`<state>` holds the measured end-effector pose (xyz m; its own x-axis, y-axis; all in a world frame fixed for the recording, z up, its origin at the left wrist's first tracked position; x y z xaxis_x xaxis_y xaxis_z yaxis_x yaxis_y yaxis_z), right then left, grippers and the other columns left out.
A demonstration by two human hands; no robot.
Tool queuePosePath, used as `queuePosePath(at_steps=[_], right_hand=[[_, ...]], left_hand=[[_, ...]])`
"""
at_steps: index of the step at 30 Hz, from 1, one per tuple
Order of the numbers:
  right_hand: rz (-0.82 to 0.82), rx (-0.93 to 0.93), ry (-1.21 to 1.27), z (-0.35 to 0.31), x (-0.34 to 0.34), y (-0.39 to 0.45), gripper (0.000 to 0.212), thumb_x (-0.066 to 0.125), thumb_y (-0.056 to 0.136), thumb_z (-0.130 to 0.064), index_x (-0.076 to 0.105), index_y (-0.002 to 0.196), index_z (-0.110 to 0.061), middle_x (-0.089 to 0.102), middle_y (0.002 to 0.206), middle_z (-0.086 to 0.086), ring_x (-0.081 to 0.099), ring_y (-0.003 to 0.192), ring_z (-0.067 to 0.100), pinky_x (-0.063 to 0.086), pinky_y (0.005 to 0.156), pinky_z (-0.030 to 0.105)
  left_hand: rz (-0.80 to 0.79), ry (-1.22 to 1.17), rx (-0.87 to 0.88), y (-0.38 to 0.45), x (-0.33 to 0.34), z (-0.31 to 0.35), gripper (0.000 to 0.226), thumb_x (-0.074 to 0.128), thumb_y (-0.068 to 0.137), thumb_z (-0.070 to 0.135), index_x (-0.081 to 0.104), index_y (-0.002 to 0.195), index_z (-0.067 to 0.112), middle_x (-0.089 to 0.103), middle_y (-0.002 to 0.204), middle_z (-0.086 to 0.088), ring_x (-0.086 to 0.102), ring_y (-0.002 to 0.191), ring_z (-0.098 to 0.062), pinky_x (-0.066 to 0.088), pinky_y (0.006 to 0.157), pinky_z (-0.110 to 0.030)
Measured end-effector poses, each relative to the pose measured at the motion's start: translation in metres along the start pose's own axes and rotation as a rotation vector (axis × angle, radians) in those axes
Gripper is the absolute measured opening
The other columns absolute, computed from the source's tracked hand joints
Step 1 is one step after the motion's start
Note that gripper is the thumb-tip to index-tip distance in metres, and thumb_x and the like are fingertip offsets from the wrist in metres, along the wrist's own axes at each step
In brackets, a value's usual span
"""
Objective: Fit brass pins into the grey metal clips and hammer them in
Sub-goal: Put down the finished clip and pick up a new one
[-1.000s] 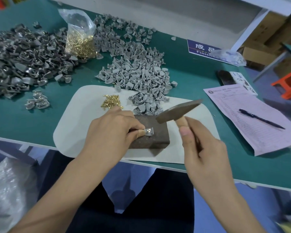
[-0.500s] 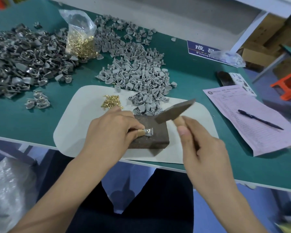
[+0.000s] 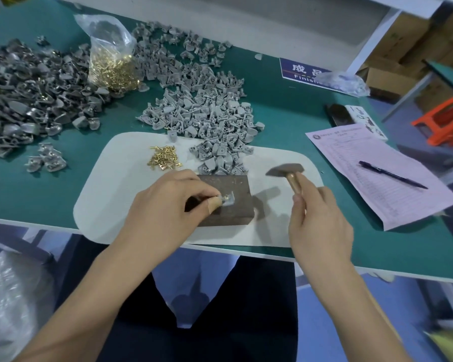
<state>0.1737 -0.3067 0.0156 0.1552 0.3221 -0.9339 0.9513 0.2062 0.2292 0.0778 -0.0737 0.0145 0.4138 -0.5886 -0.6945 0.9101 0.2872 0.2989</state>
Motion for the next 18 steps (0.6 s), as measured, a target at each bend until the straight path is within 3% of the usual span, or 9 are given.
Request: queuePosePath(at_steps=[3,7,10,13,15,18], right_hand=[[-0.041,0.057,-0.066,0.015,0.016,-0.001,0.045,0.051,0.102,-0.018,0.053,0.143,-0.036,0.049,0.119,0.002,0.056,0.095,0.032,0.038,0.065,0.036],[0.006,0.023,-0.139,0.012,0.016,0.000,0.037,0.059,0.098,-0.016,0.065,0.133,-0.027,0.059,0.114,0.008,0.046,0.105,0.036,0.038,0.080,0.044],[0.118,-0.123,0.203,-0.013,0.000,0.003,0.024,0.063,0.097,-0.014,0.074,0.118,-0.017,0.062,0.110,0.008,0.052,0.106,0.031,0.046,0.092,0.048],[0.134,-0.350,0.593,-0.065,-0.017,-0.001,0.017,0.065,0.097,-0.012,0.074,0.109,-0.019,0.066,0.101,-0.007,0.062,0.094,0.014,0.047,0.086,0.025],[0.010,-0.437,0.727,-0.101,-0.010,-0.002,0.020,0.067,0.095,-0.015,0.073,0.113,-0.023,0.068,0.098,-0.013,0.063,0.091,0.014,0.041,0.081,0.013],[-0.206,-0.458,0.863,-0.143,0.012,-0.001,0.026,0.070,0.094,-0.016,0.073,0.118,-0.025,0.068,0.096,-0.011,0.062,0.090,0.015,0.042,0.079,0.012]], left_hand=[[0.060,-0.209,-0.058,-0.006,-0.002,-0.009,0.008,0.065,0.092,0.045,0.072,0.091,0.040,0.062,0.089,0.018,0.058,0.081,-0.002,0.044,0.065,-0.030],[0.090,-0.397,-0.121,-0.004,-0.005,-0.019,0.008,0.069,0.093,0.039,0.074,0.086,0.039,0.064,0.080,0.017,0.052,0.063,-0.003,0.035,0.058,-0.012],[0.061,-0.564,-0.204,-0.003,0.001,-0.031,0.013,0.068,0.092,0.044,0.076,0.086,0.036,0.066,0.073,0.022,0.046,0.055,0.002,0.036,0.055,-0.012],[0.028,-0.647,-0.233,-0.005,0.004,-0.036,0.026,0.064,0.086,0.059,0.076,0.090,0.037,0.071,0.076,0.015,0.053,0.061,-0.010,0.044,0.061,-0.030],[0.053,-0.635,-0.239,-0.006,0.000,-0.042,0.028,0.060,0.083,0.059,0.076,0.089,0.037,0.073,0.078,0.007,0.054,0.062,-0.021,0.046,0.063,-0.034],[0.123,-0.512,-0.199,-0.008,-0.016,-0.049,0.016,0.059,0.089,0.049,0.073,0.089,0.040,0.070,0.085,0.011,0.051,0.064,-0.001,0.040,0.062,-0.017]])
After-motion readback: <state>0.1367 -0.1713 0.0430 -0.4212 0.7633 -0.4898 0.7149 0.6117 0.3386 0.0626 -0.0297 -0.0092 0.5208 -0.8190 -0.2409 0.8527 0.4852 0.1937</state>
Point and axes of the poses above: each hand's wrist, its own y-axis towards the middle knuckle, its own x-axis out of the palm, z = x × y, the point moved 10 cm from there along y, towards the middle knuckle
